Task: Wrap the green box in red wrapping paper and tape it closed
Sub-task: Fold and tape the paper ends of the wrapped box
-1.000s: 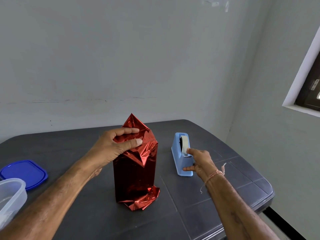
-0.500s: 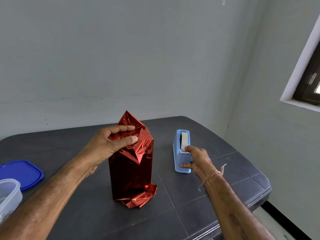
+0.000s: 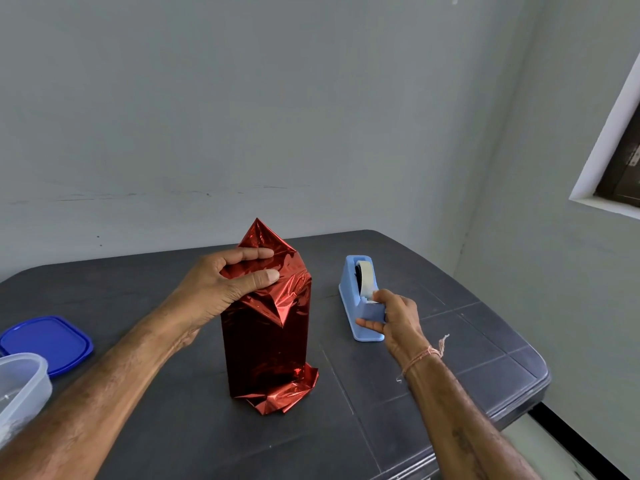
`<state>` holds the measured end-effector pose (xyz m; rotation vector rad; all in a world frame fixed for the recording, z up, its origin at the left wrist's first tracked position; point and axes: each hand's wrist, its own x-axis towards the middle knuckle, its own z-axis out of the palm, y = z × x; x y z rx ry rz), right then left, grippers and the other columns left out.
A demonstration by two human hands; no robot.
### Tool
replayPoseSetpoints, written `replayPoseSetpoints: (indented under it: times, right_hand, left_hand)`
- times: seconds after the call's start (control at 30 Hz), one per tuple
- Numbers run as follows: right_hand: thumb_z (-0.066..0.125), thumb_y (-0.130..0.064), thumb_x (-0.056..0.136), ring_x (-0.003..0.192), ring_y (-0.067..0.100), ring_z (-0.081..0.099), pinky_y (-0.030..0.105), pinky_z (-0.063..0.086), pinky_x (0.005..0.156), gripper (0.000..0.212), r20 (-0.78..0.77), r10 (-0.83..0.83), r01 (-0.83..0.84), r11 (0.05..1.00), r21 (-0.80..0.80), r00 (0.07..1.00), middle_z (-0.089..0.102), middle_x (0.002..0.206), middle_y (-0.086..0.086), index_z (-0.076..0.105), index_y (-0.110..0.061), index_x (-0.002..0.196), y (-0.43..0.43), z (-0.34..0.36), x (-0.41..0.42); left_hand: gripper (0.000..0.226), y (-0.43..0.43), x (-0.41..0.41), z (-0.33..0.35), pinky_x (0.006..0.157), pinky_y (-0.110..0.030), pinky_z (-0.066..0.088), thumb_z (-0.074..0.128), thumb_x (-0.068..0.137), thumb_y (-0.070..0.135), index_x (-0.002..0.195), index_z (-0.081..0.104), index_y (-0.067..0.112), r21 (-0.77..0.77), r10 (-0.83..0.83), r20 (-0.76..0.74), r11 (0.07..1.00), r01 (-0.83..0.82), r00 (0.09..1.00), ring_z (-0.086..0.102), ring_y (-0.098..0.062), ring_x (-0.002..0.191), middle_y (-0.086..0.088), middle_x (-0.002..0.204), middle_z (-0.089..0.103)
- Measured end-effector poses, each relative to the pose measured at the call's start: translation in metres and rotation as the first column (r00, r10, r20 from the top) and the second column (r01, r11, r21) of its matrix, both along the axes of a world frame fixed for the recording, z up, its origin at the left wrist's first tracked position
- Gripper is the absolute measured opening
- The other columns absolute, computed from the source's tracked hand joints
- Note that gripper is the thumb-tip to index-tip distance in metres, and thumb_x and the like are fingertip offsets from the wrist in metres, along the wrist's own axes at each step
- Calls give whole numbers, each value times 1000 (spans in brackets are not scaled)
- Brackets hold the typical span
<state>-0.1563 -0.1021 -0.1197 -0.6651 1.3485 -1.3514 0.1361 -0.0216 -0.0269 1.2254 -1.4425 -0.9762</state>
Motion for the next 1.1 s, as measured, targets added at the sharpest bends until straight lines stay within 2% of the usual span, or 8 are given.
replayPoseSetpoints:
  times: [0.1,0.2,0.4,0.57,0.7,0.77,0.87,1.1]
  right_hand:
    - [68,-7,89,88,38,66,56,63,74,31,12,41,-41,999,-2,999,54,110,19,58,8,114,-2,1,-3]
    - [66,-4,89,85,34,64,58,61,81,17,40,78,-77,997,-17,996,54,103,18,60,5,102,-1,2,-5]
    - [63,1,89,90,33,61,52,64,70,7,44,101,-97,992,-84,994,53,105,17,59,7,89,1,-7,-9]
    - [62,2,89,89,31,63,56,60,87,4,61,114,-108,989,-100,992,55,113,19,61,5,88,0,-13,-11]
    - [62,2,90,106,36,65,54,59,90,9,74,146,-137,984,-110,986,58,124,20,63,7,98,3,-17,-14]
    - [63,1,90,112,39,63,54,60,89,13,83,149,-140,985,-102,985,57,126,19,63,7,102,5,-19,-15]
    - [62,2,90,113,40,64,51,62,81,5,94,139,-129,986,-110,986,59,121,18,63,7,93,6,-19,-13]
    - [62,4,92,105,35,64,45,64,73,4,118,116,-100,986,-131,986,59,112,14,63,7,90,9,-22,-11]
  left_hand:
    - [49,-1,0,-1,88,-24,53,85,67,40,115,75,40,1,5,-2,1000,-5,1000,65,-14,116,9,127,67]
    - [48,-1,0,0,84,-20,54,85,68,38,115,76,40,4,5,-6,1000,-5,1000,67,-14,114,8,126,69]
    - [48,1,-1,1,87,-23,54,85,67,38,114,76,40,4,6,-24,1000,-5,1000,68,-12,112,11,124,69]
    - [49,1,-2,2,88,-24,54,85,65,39,113,77,39,6,16,-30,1000,-15,999,68,-11,110,12,121,70]
    - [48,1,-2,2,73,-14,57,85,67,36,114,76,38,7,14,-28,1000,-14,999,71,-8,103,11,119,72]
    - [48,1,-3,2,70,-12,56,84,68,36,115,76,38,9,16,-24,1000,-15,1000,70,-9,104,11,120,71]
    - [49,1,-4,3,75,-16,56,84,67,36,116,76,37,11,15,-22,1000,-15,1000,68,-11,108,11,122,69]
    - [51,3,-4,3,80,-20,54,83,65,37,115,76,37,6,14,-33,1000,-14,999,68,-10,107,12,120,69]
